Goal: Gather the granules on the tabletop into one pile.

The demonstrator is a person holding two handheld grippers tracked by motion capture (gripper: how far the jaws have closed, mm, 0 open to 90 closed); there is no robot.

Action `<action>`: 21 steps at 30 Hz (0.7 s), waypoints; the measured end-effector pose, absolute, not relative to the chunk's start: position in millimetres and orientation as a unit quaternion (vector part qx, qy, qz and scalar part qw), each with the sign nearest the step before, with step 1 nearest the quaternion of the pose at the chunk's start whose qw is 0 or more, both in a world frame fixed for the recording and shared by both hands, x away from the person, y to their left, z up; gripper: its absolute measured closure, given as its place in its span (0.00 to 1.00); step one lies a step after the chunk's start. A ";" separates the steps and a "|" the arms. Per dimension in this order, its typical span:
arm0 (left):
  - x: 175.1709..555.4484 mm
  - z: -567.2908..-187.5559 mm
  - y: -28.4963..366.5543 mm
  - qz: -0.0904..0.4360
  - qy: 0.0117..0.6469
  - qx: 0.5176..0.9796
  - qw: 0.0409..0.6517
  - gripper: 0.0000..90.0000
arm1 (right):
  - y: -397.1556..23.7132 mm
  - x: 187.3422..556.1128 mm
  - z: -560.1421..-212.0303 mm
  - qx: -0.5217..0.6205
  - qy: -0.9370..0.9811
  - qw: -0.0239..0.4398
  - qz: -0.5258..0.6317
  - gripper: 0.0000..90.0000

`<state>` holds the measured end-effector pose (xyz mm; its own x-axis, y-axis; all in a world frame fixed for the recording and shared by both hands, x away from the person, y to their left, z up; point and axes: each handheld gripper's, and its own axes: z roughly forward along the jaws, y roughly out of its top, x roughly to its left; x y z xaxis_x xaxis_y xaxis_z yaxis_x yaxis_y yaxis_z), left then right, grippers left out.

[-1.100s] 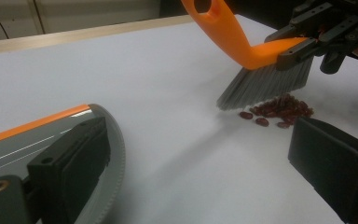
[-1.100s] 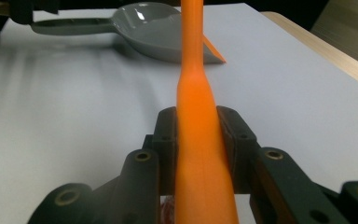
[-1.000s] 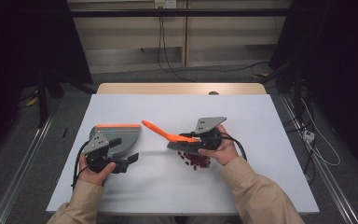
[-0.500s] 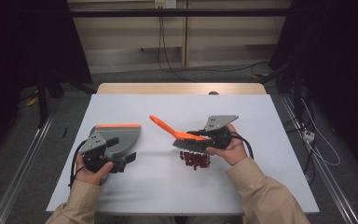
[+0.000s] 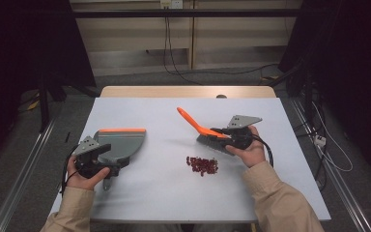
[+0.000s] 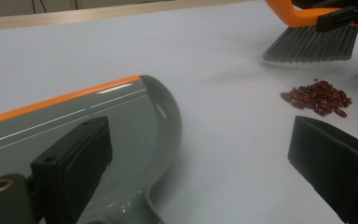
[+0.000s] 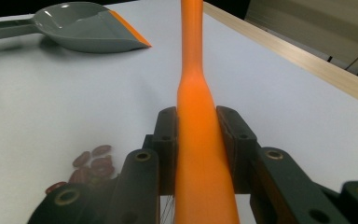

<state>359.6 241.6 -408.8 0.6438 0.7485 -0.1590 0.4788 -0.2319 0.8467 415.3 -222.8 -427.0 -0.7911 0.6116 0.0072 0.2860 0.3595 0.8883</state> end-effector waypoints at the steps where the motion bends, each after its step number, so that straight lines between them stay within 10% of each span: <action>1: 359.8 -409.6 242.7 0.143 0.400 0.772 0.473 0.07 | -223.4 415.8 -428.4 0.280 0.808 0.166 0.491 0.79; 21: 361.6 -426.3 249.7 0.139 0.442 0.782 0.418 0.10 | -214.5 415.5 -425.1 0.331 0.824 0.153 0.433 0.78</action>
<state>361.6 249.7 -426.3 0.5710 0.8069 -0.1510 0.5741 -0.2610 0.7761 415.5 -214.5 -425.1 -0.7335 0.6788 0.0342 0.4139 0.4063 0.8146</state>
